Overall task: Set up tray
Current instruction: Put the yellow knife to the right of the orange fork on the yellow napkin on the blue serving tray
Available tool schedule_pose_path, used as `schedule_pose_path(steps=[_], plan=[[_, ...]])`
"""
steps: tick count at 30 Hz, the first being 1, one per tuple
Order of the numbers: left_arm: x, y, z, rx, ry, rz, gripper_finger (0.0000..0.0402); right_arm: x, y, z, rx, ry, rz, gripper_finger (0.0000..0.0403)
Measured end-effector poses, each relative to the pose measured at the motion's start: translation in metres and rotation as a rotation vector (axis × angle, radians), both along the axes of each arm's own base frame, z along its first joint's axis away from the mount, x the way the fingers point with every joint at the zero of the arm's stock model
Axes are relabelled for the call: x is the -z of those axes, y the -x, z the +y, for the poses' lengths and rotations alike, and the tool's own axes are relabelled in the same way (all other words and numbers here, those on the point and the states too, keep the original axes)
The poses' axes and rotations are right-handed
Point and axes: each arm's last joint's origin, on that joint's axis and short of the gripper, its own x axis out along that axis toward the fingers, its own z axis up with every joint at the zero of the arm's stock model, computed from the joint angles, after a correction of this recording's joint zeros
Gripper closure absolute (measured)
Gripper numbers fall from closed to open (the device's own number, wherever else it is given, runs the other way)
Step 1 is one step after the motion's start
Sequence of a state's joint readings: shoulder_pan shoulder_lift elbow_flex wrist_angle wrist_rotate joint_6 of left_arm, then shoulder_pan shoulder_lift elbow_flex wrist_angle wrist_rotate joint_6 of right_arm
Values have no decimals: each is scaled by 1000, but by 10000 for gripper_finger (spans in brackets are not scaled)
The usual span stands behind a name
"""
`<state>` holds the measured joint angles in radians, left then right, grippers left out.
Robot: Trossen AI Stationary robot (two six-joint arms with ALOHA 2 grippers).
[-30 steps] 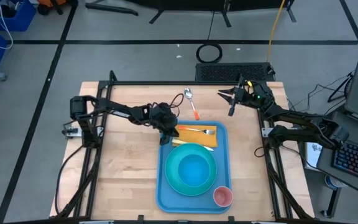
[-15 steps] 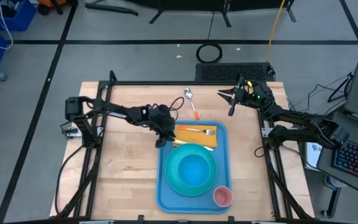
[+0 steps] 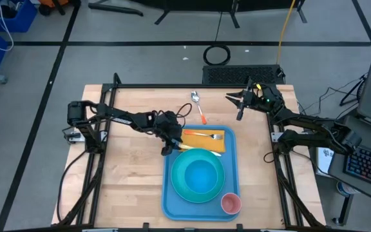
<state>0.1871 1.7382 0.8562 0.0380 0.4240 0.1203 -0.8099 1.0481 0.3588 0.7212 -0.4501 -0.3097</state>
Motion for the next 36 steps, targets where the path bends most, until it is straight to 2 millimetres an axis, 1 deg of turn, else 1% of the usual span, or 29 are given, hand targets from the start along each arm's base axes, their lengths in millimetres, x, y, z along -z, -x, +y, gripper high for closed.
schedule_pose_path(steps=[5, 10, 16, 19, 25, 29, 32, 36], plan=[[4, -2, 0, 17, -24, -8, 204, 0, 0, 0, 0, -6, -2, 358], [16, -3, 1, 33, -33, 21, 204, 0, 0, 0, 0, -6, -3, 358], [15, -3, 1, 33, -35, 15, 206, 0, 0, 0, 0, -5, -3, 358], [15, -4, 1, 36, -39, 11, 221, 0, 0, 0, 0, -4, -4, 358], [15, -4, 2, 35, -41, 2, 271, 0, 0, 0, 0, -4, -4, 358], [15, -5, 2, 37, -44, -2, 295, 0, 0, 0, 0, -5, -4, 358], [15, -5, 2, 39, -46, -3, 307, 0, 0, 0, 0, -5, -3, 358], [15, -5, 2, 41, -49, -4, 307, 0, 0, 0, 0, -5, -3, 358]])
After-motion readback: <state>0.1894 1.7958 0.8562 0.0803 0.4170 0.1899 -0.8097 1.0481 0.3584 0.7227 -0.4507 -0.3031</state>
